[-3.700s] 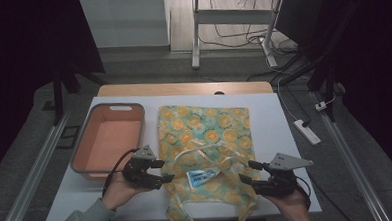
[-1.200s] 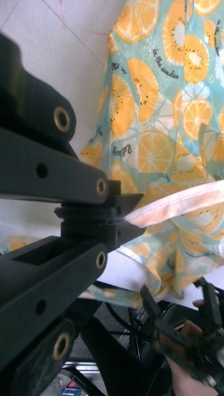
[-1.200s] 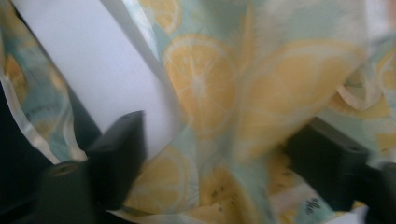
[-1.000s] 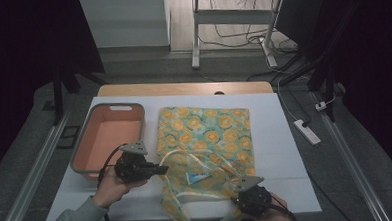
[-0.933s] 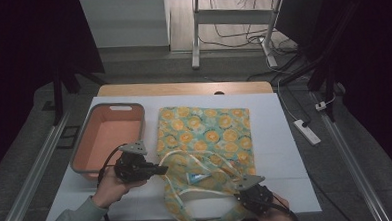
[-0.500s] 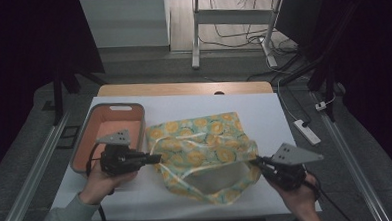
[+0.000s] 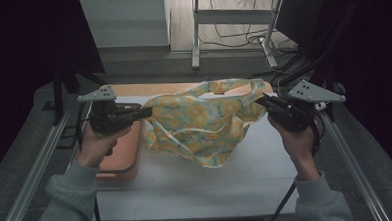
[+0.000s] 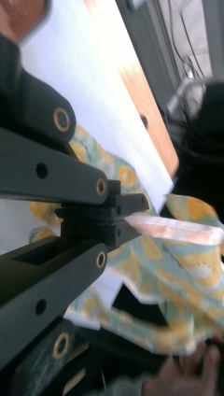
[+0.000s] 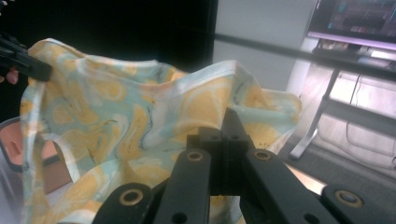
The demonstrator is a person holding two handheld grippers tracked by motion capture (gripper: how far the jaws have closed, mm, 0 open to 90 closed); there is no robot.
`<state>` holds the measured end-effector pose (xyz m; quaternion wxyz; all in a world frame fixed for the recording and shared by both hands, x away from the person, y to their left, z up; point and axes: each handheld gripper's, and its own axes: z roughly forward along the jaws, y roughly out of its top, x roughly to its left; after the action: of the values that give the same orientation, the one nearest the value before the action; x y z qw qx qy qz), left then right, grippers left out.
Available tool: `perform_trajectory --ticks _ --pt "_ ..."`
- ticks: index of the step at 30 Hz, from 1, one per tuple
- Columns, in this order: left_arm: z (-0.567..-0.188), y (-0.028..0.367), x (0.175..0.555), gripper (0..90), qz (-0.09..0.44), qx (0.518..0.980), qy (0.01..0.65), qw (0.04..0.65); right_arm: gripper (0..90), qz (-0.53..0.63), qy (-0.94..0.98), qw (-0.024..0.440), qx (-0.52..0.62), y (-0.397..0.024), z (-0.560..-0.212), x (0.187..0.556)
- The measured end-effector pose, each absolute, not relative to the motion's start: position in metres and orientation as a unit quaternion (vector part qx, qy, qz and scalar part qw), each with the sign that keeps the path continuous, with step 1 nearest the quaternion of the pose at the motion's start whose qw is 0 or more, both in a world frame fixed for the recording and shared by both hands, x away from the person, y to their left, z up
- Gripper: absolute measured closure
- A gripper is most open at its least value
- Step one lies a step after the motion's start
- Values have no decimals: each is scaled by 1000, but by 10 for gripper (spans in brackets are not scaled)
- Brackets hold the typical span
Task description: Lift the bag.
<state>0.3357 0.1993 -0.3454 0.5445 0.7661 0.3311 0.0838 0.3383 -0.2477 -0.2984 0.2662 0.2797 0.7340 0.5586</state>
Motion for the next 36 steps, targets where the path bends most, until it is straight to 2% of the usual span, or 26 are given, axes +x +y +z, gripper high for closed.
perform_trajectory --ticks 3,10,16,17,18,20,21,22,24,27,31,36 --pt "-362 195 352 884 73 773 350 524 900 546 744 246 296 -245 -315 354" --pt "-405 182 382 880 53 793 386 468 900 490 780 191 338 -236 -378 398" --pt "-422 176 390 848 42 799 395 452 896 477 792 157 349 -231 -412 414" --pt "-423 176 390 787 45 798 395 453 890 478 792 155 348 -231 -413 414" --pt "-423 177 390 679 50 796 399 453 846 479 793 152 345 -231 -413 415" --pt "-420 179 386 357 82 788 409 453 621 485 790 145 345 -230 -413 417" --pt "-418 182 382 230 95 784 408 458 523 493 786 149 344 -231 -412 416" --pt "-415 186 378 171 99 779 406 467 447 501 781 149 341 -232 -410 414" --pt "-410 197 367 124 108 769 403 485 345 519 771 149 338 -238 -403 408" --pt "-407 211 351 114 108 767 402 489 289 544 757 141 332 -251 -394 395" --pt "-413 215 329 136 106 780 399 471 284 550 757 152 319 -267 -387 372" --pt "-428 213 301 160 101 799 386 450 315 534 773 149 308 -280 -403 350"
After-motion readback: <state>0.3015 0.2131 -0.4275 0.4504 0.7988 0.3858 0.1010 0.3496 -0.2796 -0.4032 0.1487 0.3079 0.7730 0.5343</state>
